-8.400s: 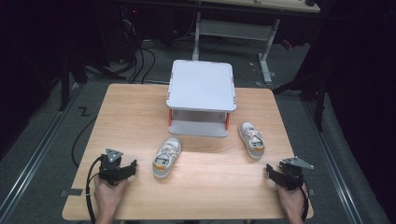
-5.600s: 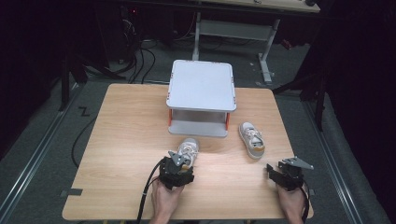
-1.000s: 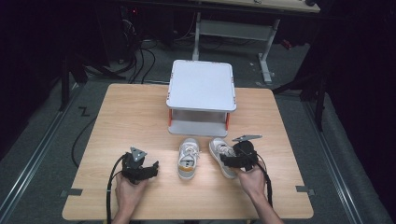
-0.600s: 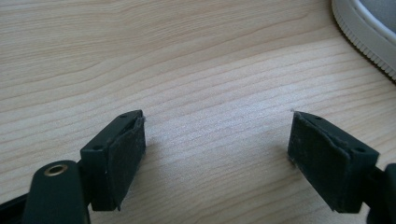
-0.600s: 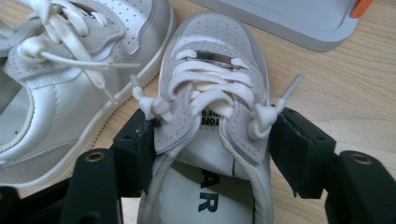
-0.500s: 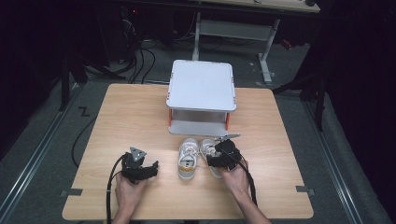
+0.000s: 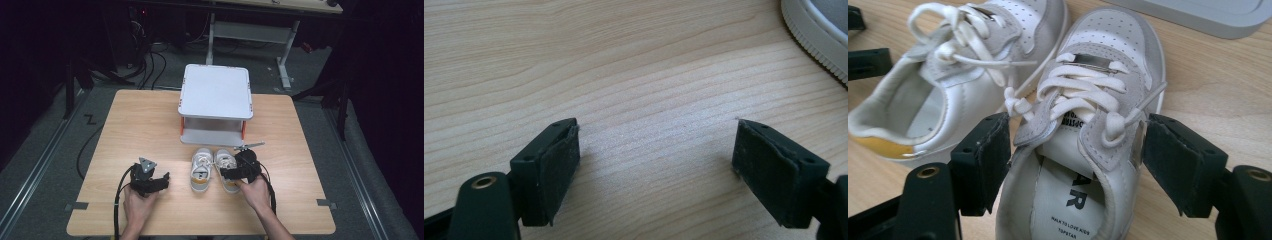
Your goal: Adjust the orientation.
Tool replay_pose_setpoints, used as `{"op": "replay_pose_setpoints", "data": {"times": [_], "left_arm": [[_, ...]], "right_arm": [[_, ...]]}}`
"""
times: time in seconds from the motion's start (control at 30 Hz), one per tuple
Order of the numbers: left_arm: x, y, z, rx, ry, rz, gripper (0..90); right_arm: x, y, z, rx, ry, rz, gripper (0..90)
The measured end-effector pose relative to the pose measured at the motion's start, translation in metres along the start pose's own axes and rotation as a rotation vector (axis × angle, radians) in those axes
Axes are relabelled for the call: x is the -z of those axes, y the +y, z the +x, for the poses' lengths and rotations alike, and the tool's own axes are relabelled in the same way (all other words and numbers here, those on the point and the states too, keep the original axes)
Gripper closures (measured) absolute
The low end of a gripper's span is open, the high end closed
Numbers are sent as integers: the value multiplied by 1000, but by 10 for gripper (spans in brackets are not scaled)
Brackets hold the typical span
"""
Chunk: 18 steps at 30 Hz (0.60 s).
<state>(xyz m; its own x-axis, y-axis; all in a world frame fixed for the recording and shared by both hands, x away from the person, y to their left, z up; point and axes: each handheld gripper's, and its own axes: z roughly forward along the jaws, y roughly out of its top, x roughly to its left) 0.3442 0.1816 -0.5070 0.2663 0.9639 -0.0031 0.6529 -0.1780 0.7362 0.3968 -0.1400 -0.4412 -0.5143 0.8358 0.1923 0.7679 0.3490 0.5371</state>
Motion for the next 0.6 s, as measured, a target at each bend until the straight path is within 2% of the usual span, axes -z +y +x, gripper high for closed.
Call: {"op": "replay_pose_setpoints", "data": {"times": [0.07, 0.2, 0.27, 0.4, 0.5, 0.53, 0.6], "left_arm": [[0, 0, 0, 0, 0, 0, 193], [0, 0, 0, 0, 1, 0, 193], [0, 0, 0, 1, 1, 0, 194], [0, 0, 0, 0, 2, 2, 194], [0, 0, 0, 0, 2, 2, 194], [0, 0, 0, 2, 2, 2, 194], [0, 0, 0, 1, 2, 2, 194]], "right_arm": [[0, 0, 0, 1, 21, 3, 281], [-3, -5, 0, 13, 14, -10, 266], [-3, -6, -1, -3, 29, -23, 267], [-2, -9, -2, -5, 61, -36, 260], [-1, -14, -9, -3, 96, -62, 265], [1, -19, -13, -10, 115, -100, 267], [2, -20, -14, -12, 113, -114, 265]]}}
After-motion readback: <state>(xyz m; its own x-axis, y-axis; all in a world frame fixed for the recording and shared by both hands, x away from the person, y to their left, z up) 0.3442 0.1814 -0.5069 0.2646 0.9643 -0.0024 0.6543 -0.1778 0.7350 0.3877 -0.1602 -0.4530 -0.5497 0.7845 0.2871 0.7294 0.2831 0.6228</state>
